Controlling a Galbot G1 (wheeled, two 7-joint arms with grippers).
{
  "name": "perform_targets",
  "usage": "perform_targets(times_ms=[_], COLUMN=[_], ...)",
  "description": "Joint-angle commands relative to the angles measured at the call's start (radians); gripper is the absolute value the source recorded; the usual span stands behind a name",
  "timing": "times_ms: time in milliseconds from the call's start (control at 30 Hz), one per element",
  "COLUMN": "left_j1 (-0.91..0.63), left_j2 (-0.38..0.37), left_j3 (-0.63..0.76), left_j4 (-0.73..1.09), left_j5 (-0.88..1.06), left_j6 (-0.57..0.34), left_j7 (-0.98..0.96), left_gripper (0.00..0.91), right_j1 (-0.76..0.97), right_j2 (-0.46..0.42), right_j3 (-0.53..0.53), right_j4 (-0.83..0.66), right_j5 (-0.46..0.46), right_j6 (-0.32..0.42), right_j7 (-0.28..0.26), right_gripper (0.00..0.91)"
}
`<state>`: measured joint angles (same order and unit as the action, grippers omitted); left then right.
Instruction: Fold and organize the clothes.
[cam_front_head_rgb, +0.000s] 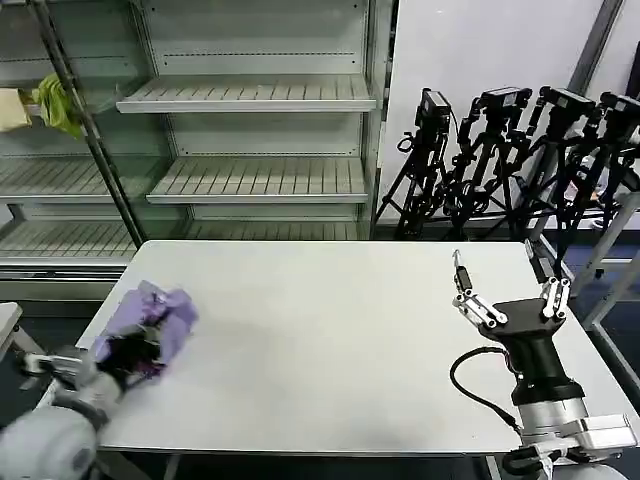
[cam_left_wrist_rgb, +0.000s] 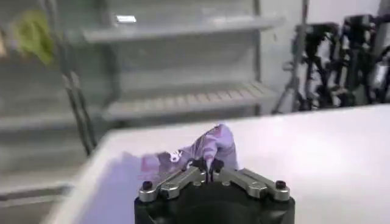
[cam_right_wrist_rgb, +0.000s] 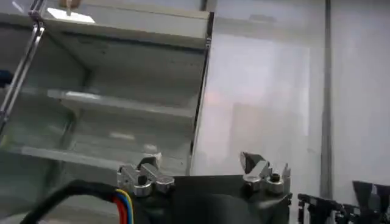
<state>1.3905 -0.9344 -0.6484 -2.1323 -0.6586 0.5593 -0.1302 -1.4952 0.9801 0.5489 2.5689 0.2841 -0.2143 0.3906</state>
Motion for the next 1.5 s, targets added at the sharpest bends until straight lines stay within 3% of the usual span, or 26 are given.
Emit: perform_targets(times_ms=[33,333,500,533,567,600,1033,1200,1333,1500], left_j1=[-0.145,-0.179,-0.174,-0.173,-0.172,-0.169,-0.157,-0.132,-0.091,-0.016], left_j2=[-0.273,-0.324,-0.341,-0.342,-0.343,-0.345,-0.337,-0.335,-0.325,-0.335], left_j3=[0.382,0.394,0.395,0.393,0.391,0.387,0.279,0.233,0.146,0.039], left_j4=[0.193,0.21,0.18,0.169,0.167,0.147,-0.045,-0.095,-0.127,-0.186], left_j5=[0.154,0.153,0.109,0.097,0.09,0.085,-0.039,-0.032,0.018,0.096], left_j6=[-0.023,-0.032,-0.083,-0.096,-0.099,-0.105,-0.149,-0.16,-0.165,-0.165], left_j7=[0.008,0.008,0.008,0.008,0.007,0.006,0.001,-0.003,-0.012,-0.012], left_gripper=[0.01,0.01,0.03,0.212,0.453,0.907,0.907,0.907,0.907,0.907], right_j1=[-0.063,-0.066,-0.064,-0.064,-0.063,-0.063,-0.045,-0.015,0.087,0.216], right_j2=[0.027,0.05,0.051,0.051,0.051,0.051,0.057,0.074,0.131,0.211], right_j3=[0.004,-0.019,-0.03,-0.032,-0.036,-0.037,-0.061,-0.092,-0.197,-0.363], right_j4=[0.049,0.045,0.03,0.028,0.025,0.022,-0.022,-0.055,-0.149,-0.311], right_j5=[-0.038,-0.052,-0.049,-0.048,-0.048,-0.048,-0.026,0.034,0.16,0.233], right_j6=[-0.001,-0.004,-0.008,-0.009,-0.009,-0.009,-0.022,-0.042,-0.083,-0.107], right_j7=[0.001,-0.003,-0.002,-0.002,-0.002,-0.002,-0.002,0.0,0.026,0.066], right_gripper=[0.907,0.907,0.907,0.907,0.907,0.907,0.907,0.907,0.907,0.907])
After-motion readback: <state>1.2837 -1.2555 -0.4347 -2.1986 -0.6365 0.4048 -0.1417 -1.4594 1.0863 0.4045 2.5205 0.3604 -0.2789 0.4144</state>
